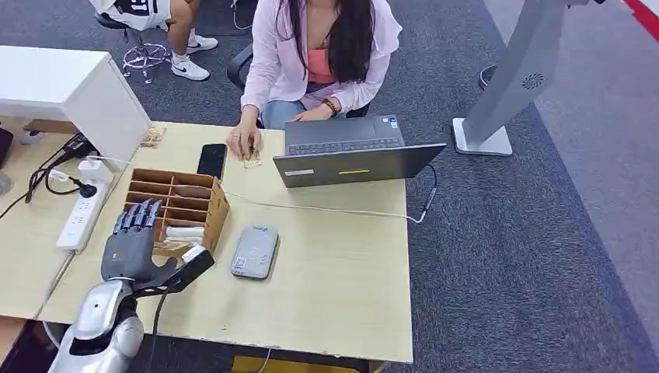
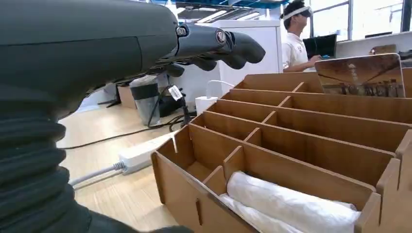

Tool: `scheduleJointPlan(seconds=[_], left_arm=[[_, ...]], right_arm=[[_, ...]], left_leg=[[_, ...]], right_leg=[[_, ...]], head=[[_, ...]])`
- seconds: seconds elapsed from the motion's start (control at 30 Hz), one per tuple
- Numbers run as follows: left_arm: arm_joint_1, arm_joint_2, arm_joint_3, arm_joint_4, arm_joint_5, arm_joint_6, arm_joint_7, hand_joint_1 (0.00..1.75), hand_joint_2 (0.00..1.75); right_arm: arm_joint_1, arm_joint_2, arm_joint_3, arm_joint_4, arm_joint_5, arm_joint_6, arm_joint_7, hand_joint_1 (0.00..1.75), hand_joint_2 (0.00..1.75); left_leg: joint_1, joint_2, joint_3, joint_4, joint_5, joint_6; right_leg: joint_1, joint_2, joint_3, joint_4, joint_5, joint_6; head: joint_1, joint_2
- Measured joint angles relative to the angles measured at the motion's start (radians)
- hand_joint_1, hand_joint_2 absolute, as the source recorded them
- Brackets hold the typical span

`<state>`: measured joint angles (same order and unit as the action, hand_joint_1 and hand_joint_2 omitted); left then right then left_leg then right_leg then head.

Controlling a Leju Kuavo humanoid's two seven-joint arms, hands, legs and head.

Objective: Pass the card to the sensor for recognition and then transmit it.

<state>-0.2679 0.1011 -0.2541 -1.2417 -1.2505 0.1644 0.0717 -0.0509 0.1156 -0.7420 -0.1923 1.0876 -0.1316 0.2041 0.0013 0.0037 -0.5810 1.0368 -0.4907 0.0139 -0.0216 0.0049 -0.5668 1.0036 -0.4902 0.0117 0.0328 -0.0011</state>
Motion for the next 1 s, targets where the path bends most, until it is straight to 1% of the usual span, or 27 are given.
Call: scheduleJointPlan(seconds=[0.17,0.6,0.83,1.0], left_arm=[[-0.001,0.002,-0.004,0.004,0.008,-0.022,0.0,1.75,1.75],[-0.006,0.015,-0.004,0.016,0.035,-0.04,-0.005,1.75,1.75],[-0.03,0.028,-0.004,0.025,0.037,-0.007,-0.001,1.75,1.75],[-0.089,0.053,-0.004,0.025,0.035,-0.003,-0.004,1.75,1.75]], right_arm=[[0.0,0.0,0.0,0.0,0.002,0.0,0.0,0.0,1.75],[0.0,0.0,-0.016,0.0,0.01,-0.002,-0.001,0.0,1.75],[0.0,0.0,-0.019,0.0,0.021,0.0,-0.009,0.0,1.75],[0.0,0.0,-0.019,0.0,0.026,0.003,-0.017,0.0,1.75]], left_leg=[[0.0,0.0,0.0,0.0,0.0,0.0],[0.0,0.0,0.0,0.0,0.0,0.0],[0.0,0.0,0.0,0.0,0.0,0.0],[0.0,0.0,0.0,0.0,0.0,0.0]], right_leg=[[0.0,0.0,0.0,0.0,0.0,0.0],[0.0,0.0,0.0,0.0,0.0,0.0],[0.0,0.0,0.0,0.0,0.0,0.0],[0.0,0.0,0.0,0.0,0.001,0.0]], head=[[0.0,0.0],[0.0,0.0],[0.0,0.0],[0.0,0.0]])
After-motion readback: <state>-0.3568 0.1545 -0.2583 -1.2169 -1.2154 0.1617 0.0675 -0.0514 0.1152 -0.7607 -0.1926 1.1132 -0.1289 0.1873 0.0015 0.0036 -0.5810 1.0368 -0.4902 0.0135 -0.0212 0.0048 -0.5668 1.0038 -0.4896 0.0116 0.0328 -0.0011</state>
